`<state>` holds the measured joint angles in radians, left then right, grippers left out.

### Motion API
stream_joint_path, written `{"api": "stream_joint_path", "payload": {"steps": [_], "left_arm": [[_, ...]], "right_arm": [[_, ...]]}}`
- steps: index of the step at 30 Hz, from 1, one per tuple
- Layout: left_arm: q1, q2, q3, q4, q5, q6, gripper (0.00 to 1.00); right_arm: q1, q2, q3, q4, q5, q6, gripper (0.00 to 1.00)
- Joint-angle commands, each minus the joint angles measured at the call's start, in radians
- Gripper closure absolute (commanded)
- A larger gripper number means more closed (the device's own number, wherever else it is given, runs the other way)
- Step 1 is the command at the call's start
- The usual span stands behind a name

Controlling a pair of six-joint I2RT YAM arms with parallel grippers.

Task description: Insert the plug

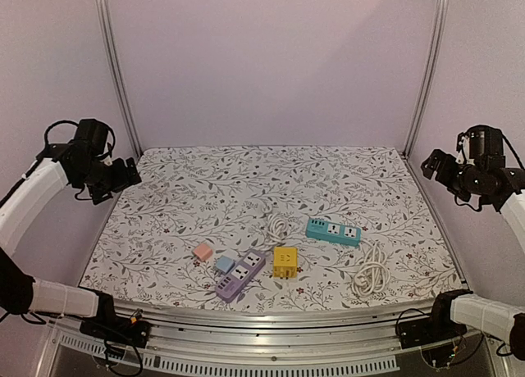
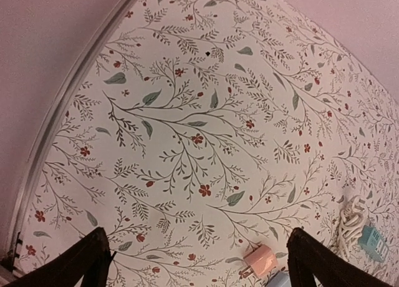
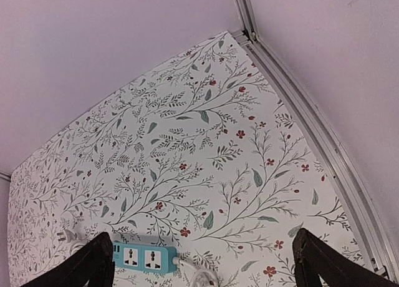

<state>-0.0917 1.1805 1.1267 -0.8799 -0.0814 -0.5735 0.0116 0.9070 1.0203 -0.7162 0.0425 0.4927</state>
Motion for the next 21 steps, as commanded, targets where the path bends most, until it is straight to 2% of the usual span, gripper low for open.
{"api": "stream_joint_path", "payload": {"steps": [1,5,15,21], "left_arm": [[-0.056,-0.001,0.017,-0.082,0.030,0.048,0.02],[-0.147,-0.011,0.010,-0.097,0.022,0.064,0.02],[-0.301,0.086,0.067,-0.132,0.074,0.080,0.07],[-0.385,0.124,0.045,-0.128,0.108,0.094,0.08]], "right_arm": [[-0.004,0.027,-0.018,-0.024,-0.030,0.010,0.01],[-0.004,0.070,-0.015,-0.050,-0.095,0.000,0.01],[-0.004,0.073,-0.010,-0.103,-0.120,-0.062,0.01],[-0.004,0.063,-0.027,-0.124,-0.140,-0.081,0.01]]}}
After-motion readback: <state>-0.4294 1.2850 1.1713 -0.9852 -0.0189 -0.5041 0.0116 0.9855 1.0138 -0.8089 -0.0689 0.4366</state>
